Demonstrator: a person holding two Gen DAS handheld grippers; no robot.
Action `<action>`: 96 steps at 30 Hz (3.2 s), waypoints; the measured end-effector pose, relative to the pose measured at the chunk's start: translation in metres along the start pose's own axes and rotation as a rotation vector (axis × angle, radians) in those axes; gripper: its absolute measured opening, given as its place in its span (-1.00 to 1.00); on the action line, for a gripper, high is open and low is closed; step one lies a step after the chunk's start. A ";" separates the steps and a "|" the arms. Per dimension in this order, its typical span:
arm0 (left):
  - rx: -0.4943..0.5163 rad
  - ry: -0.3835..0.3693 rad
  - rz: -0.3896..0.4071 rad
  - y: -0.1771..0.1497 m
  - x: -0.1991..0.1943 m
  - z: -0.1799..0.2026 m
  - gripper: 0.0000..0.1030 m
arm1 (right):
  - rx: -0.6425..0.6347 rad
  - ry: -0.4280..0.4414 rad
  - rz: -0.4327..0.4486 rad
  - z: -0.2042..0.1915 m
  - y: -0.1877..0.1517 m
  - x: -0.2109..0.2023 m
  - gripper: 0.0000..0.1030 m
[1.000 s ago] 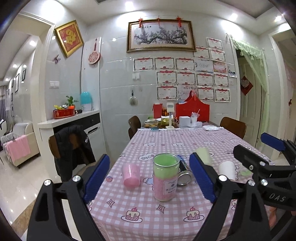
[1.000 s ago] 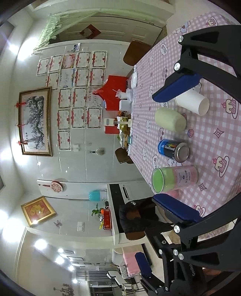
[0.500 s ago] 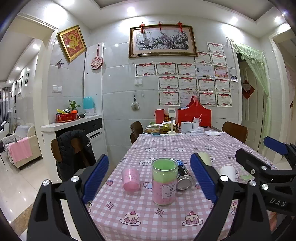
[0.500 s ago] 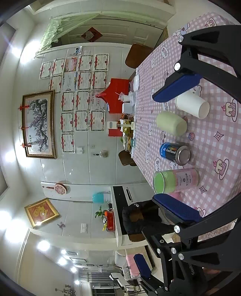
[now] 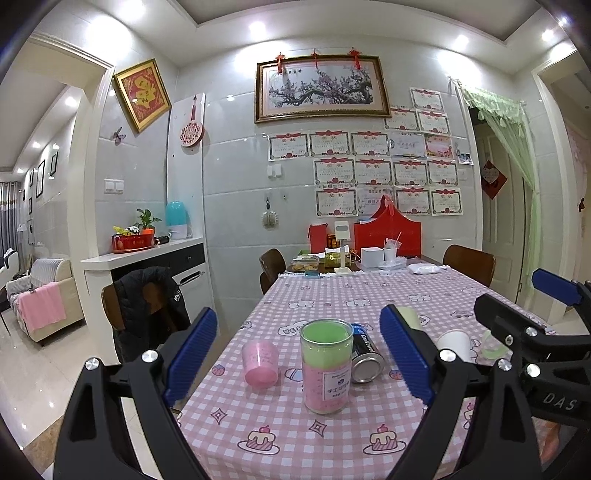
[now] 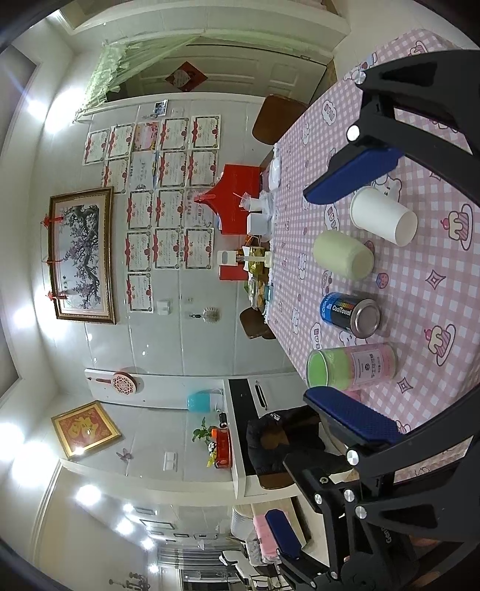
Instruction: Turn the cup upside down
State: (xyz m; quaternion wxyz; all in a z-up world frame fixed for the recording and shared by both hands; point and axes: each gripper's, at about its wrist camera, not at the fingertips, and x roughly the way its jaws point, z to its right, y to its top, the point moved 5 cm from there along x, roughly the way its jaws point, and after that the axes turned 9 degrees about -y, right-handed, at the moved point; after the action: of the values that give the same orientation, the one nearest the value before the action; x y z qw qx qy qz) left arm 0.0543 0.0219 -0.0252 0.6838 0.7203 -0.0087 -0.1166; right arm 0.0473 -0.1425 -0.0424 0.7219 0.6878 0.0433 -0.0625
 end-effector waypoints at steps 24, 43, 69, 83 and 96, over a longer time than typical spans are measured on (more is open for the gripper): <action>0.008 -0.003 0.007 0.000 -0.001 0.001 0.72 | 0.004 -0.011 -0.008 0.004 -0.001 -0.002 0.85; 0.009 -0.003 0.007 0.000 -0.001 0.002 0.72 | 0.005 -0.013 -0.006 0.007 -0.001 -0.001 0.85; 0.005 -0.007 0.005 0.000 0.002 0.003 0.72 | 0.004 -0.022 -0.009 0.012 -0.001 -0.002 0.85; 0.003 -0.008 0.003 -0.002 0.005 0.004 0.72 | 0.003 -0.027 -0.008 0.015 -0.002 -0.003 0.85; -0.003 -0.001 -0.008 -0.005 0.012 -0.002 0.72 | -0.004 -0.028 -0.025 0.012 -0.004 0.003 0.85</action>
State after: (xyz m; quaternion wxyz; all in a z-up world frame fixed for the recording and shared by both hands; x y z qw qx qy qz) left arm 0.0659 0.0220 -0.0322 0.6842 0.7194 -0.0061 -0.1196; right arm 0.0495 -0.1552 -0.0467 0.7229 0.6849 0.0420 -0.0810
